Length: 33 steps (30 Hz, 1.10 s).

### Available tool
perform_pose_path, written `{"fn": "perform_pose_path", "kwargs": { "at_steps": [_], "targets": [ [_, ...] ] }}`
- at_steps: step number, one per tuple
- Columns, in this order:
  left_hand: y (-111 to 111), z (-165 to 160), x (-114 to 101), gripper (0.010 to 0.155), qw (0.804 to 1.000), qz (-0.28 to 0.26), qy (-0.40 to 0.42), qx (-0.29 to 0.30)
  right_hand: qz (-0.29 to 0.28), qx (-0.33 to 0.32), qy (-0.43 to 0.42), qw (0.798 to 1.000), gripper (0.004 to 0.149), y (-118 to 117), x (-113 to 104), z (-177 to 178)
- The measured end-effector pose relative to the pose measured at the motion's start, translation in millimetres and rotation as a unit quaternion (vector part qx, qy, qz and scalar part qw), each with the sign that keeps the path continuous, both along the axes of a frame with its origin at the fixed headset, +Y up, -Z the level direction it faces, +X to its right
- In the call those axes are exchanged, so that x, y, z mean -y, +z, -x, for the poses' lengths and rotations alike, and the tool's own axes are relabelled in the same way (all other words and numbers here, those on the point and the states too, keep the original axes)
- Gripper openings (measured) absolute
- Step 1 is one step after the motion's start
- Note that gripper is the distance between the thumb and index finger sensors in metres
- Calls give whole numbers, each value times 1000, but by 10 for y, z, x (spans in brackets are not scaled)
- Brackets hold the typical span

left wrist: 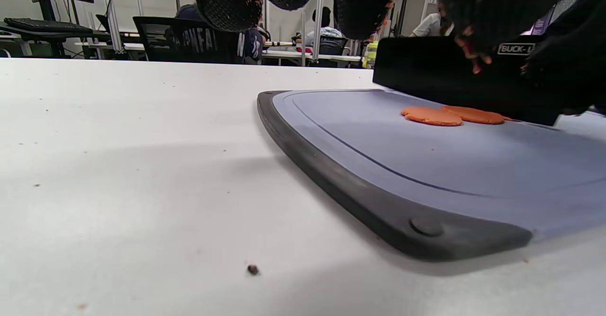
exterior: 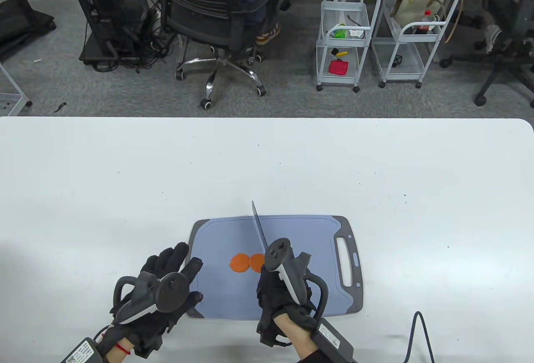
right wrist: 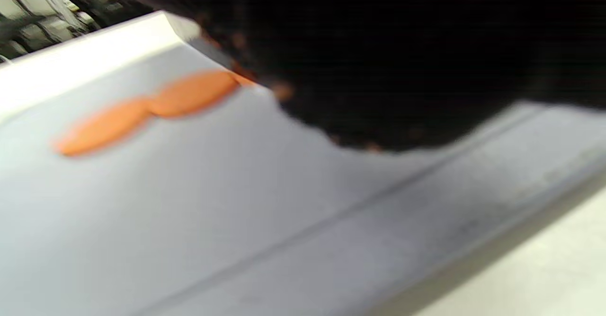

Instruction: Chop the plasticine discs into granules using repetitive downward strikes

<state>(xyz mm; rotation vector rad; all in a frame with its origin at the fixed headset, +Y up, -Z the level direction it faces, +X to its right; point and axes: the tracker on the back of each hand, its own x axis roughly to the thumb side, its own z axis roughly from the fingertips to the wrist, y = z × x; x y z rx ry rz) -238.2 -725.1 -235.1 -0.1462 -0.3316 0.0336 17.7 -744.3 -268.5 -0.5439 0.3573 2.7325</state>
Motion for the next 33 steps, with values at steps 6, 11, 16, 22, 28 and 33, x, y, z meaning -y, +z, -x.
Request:
{"fn": "perform_pose_path", "kwargs": {
  "at_steps": [6,11,16,22,28,33],
  "targets": [
    [13,8,-14,77,1000,-2,4,0,39,12,-50,998,49,-236,-57,-43],
    [11,28,-43,77,1000,-5,9,-5,4,-1,-41,999,49,59,-210,68],
    [19,3,-7,77,1000,3,-4,0,11,27,1,1000,49,2,7,144],
    [34,-19,1,77,1000,4,-2,7,42,2,12,999,49,-327,-71,152],
    [40,-12,-30,77,1000,1,0,0,13,-4,15,1000,50,7,-258,154],
    [10,-5,12,77,1000,11,-9,-2,5,1,37,999,50,17,-29,253]
  ]
}}
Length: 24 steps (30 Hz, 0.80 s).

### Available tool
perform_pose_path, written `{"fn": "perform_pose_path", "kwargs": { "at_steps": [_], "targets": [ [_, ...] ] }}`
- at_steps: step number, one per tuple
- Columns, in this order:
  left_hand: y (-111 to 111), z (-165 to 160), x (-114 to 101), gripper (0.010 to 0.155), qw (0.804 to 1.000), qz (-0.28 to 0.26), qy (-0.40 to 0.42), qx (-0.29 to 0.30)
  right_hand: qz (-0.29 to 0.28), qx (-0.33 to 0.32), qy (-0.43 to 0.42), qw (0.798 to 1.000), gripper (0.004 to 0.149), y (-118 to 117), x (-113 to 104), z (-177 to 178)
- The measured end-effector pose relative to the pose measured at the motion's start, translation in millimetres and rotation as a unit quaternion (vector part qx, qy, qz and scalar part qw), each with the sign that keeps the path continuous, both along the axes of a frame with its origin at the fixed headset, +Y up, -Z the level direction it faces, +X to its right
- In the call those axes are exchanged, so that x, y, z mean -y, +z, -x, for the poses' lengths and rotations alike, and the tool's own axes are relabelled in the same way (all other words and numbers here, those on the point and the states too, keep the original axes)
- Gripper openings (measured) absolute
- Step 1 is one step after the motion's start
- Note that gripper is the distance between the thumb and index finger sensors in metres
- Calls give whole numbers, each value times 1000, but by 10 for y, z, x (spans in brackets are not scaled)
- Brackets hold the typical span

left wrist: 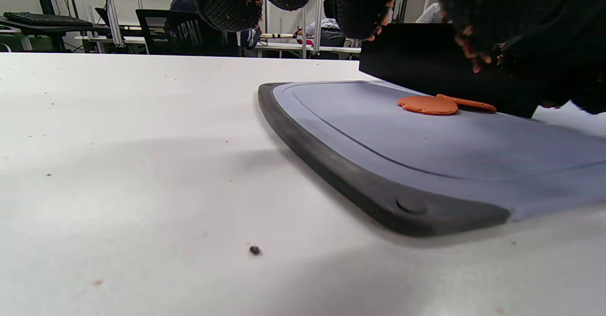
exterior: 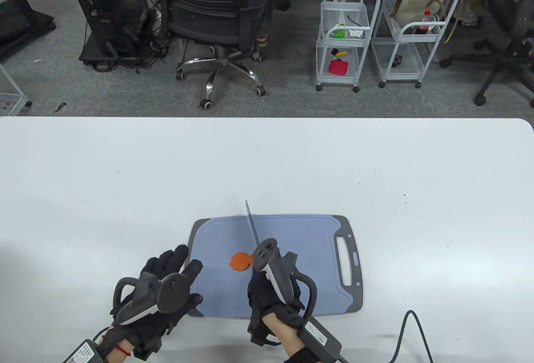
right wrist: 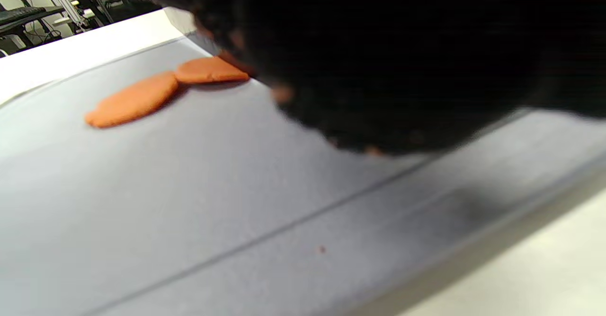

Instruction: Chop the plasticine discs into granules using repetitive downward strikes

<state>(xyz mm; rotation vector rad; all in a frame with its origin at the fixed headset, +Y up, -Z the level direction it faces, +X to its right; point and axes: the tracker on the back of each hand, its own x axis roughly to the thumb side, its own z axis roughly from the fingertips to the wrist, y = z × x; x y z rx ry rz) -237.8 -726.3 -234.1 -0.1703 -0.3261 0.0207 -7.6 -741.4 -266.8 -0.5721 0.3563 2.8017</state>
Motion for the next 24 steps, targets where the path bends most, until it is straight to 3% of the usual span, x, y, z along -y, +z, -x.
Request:
{"fn": "perform_pose_path", "kwargs": {
  "at_steps": [5,7,13,18,22,24],
  "targets": [
    [10,-31,19,77,1000,6,-4,7,46,-8,-37,998,49,-307,-38,-51],
    [30,-37,1,77,1000,1,-1,9,67,-1,-77,995,50,-265,-124,-119],
    [16,-12,-13,77,1000,2,2,5,15,-4,-51,999,50,-137,-269,-158],
    [17,-22,9,77,1000,9,-6,9,30,-4,-15,999,50,-188,-59,-79],
    [20,-27,11,77,1000,12,-7,10,50,-12,-34,998,51,-134,-12,-115],
    [13,-30,17,77,1000,16,-9,10,41,-26,-2,999,51,-37,-17,-107]
  ]
}}
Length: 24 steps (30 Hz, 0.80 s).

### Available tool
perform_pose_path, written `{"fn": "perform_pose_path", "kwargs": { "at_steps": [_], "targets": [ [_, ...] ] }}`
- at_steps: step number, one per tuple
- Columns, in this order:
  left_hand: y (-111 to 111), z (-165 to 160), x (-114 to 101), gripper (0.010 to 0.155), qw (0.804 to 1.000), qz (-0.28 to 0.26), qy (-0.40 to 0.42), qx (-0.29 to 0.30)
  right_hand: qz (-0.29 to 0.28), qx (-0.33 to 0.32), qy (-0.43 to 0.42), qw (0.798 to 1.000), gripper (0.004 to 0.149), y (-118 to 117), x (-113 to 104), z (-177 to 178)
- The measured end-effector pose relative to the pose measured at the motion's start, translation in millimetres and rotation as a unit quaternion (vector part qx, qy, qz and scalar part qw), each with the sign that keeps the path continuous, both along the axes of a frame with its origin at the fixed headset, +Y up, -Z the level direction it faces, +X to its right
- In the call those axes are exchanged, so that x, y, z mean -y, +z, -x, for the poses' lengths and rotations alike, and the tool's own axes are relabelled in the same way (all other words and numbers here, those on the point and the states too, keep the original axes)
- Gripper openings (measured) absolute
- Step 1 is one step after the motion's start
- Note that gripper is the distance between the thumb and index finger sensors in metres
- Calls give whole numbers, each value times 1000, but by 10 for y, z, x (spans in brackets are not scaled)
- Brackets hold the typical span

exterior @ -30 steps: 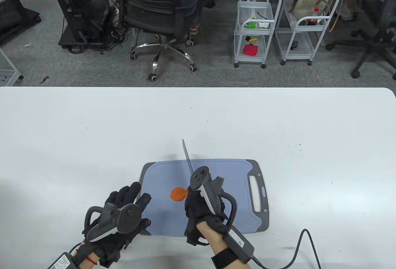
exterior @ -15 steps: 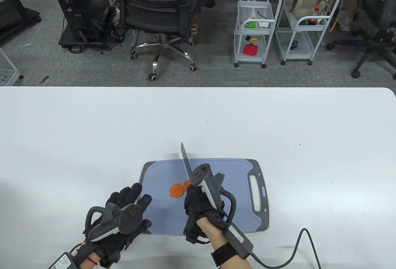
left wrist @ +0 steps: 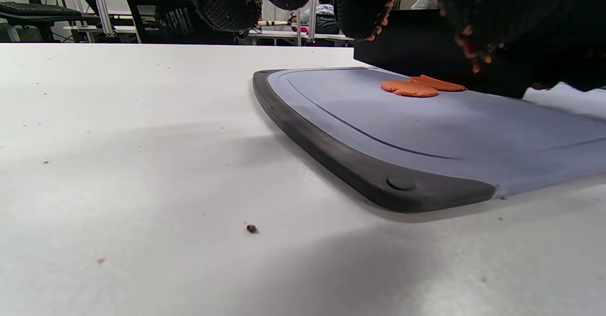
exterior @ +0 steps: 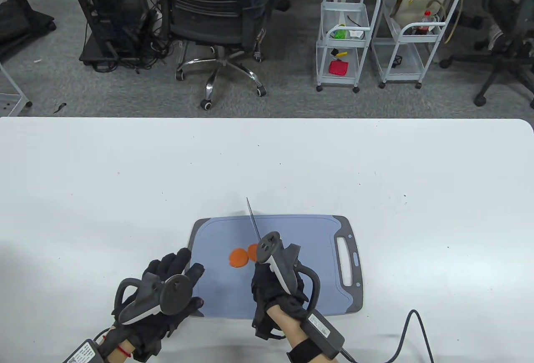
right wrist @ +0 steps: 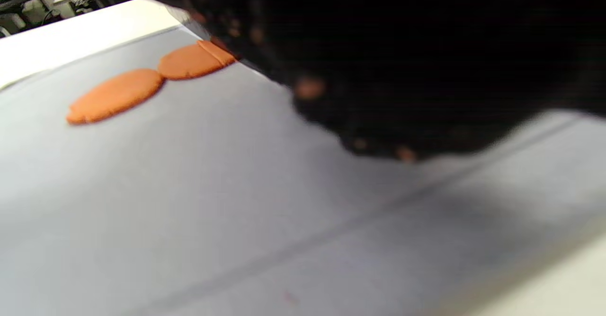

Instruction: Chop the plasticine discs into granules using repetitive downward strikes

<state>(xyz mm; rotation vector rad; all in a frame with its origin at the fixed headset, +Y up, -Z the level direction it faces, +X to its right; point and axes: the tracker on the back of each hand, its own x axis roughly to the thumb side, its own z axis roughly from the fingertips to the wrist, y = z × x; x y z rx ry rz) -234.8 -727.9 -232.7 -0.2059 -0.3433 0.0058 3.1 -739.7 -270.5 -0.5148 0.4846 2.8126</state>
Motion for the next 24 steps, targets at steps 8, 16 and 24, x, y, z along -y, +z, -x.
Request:
{"fn": "perform_pose_path", "kwargs": {
  "at_steps": [8,16,24],
  "targets": [
    [-21,0,27,77,1000,9,-4,-5,-12,7,-47,999,50,-220,-55,-28],
    [-37,56,13,77,1000,9,-2,-17,-35,12,-10,999,50,-175,-14,90],
    [-41,33,12,77,1000,13,-5,-8,26,-4,-38,999,50,-84,-62,-88]
  ]
}}
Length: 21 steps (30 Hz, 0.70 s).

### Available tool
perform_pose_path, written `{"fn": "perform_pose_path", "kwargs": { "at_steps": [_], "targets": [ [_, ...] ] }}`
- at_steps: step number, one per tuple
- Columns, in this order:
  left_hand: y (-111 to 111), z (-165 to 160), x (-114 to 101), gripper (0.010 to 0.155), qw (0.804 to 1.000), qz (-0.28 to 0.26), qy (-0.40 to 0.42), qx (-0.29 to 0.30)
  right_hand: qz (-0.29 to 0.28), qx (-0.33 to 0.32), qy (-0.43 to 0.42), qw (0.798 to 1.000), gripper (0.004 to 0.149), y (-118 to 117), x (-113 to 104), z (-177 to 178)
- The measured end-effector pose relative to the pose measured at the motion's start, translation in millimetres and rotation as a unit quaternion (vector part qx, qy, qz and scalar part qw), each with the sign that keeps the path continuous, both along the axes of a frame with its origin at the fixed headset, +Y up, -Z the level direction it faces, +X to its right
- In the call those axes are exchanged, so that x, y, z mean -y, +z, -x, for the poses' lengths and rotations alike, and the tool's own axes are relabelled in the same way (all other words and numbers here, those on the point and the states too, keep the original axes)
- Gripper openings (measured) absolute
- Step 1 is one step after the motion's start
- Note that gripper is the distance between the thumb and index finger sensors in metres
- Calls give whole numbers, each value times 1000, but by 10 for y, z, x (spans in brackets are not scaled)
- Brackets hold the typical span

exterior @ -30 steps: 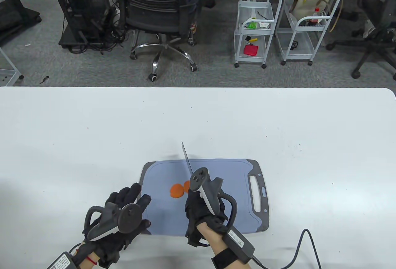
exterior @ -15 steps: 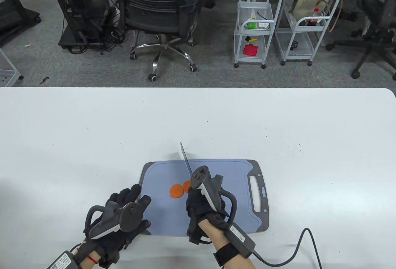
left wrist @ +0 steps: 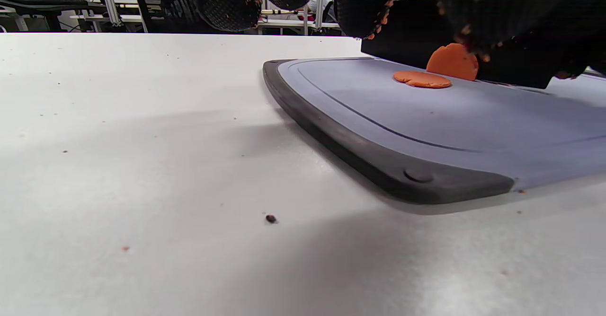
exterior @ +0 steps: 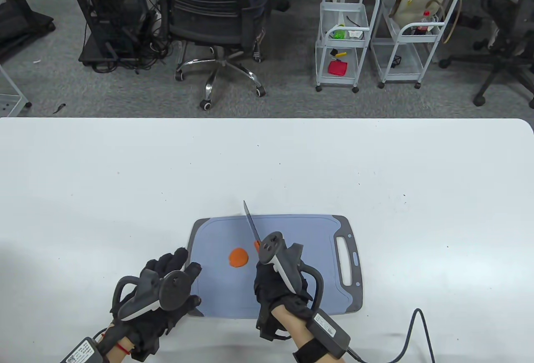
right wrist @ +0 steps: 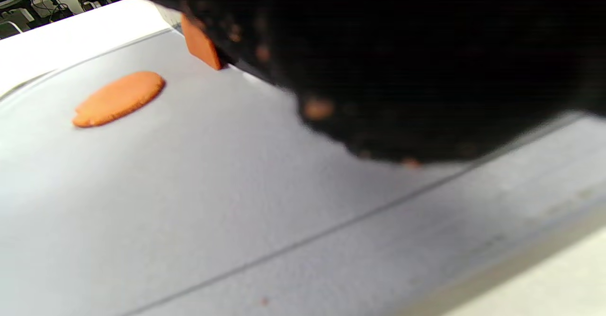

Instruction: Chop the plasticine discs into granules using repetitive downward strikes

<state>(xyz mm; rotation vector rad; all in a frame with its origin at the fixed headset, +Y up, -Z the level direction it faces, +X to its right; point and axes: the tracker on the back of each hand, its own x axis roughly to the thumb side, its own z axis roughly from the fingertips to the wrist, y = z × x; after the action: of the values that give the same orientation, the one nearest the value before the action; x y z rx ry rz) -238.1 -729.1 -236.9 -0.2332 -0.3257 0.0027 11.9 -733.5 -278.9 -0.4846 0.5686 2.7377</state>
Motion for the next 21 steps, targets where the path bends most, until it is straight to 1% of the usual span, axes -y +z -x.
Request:
{"fn": "perform_pose_path", "kwargs": {
  "at_steps": [1,2,4,5,7,10,12,13,14,15,18,21],
  "targets": [
    [6,-5,0,77,1000,0,0,1,-7,-1,-5,1000,50,11,-55,6],
    [9,-7,-2,77,1000,1,-3,2,-40,-1,-13,999,50,20,-111,23],
    [5,0,-1,77,1000,0,-3,-1,-84,-5,-2,996,50,-4,-204,72],
    [0,4,-1,77,1000,0,-2,-2,-98,-12,0,995,50,-26,-234,101],
    [-3,11,3,77,1000,3,-4,-2,-103,-19,3,994,50,-61,-243,134],
    [2,12,1,77,1000,5,-7,-3,-85,-22,10,996,50,-117,-156,147],
    [2,9,4,77,1000,8,-6,-3,-64,-17,28,997,50,-131,-55,118],
    [3,5,6,77,1000,8,-7,-2,-69,-13,50,996,50,-119,16,89],
    [5,3,8,77,1000,9,-8,-1,-73,-13,56,996,50,-109,40,76],
    [7,-1,11,77,1000,10,-9,0,-94,-15,40,995,50,-82,54,48],
    [1,-16,27,77,1000,17,-13,3,-37,8,-5,999,50,-83,49,-13],
    [2,-24,51,77,1000,24,-17,6,-4,-5,-10,1000,50,-78,51,15]
  ]
}}
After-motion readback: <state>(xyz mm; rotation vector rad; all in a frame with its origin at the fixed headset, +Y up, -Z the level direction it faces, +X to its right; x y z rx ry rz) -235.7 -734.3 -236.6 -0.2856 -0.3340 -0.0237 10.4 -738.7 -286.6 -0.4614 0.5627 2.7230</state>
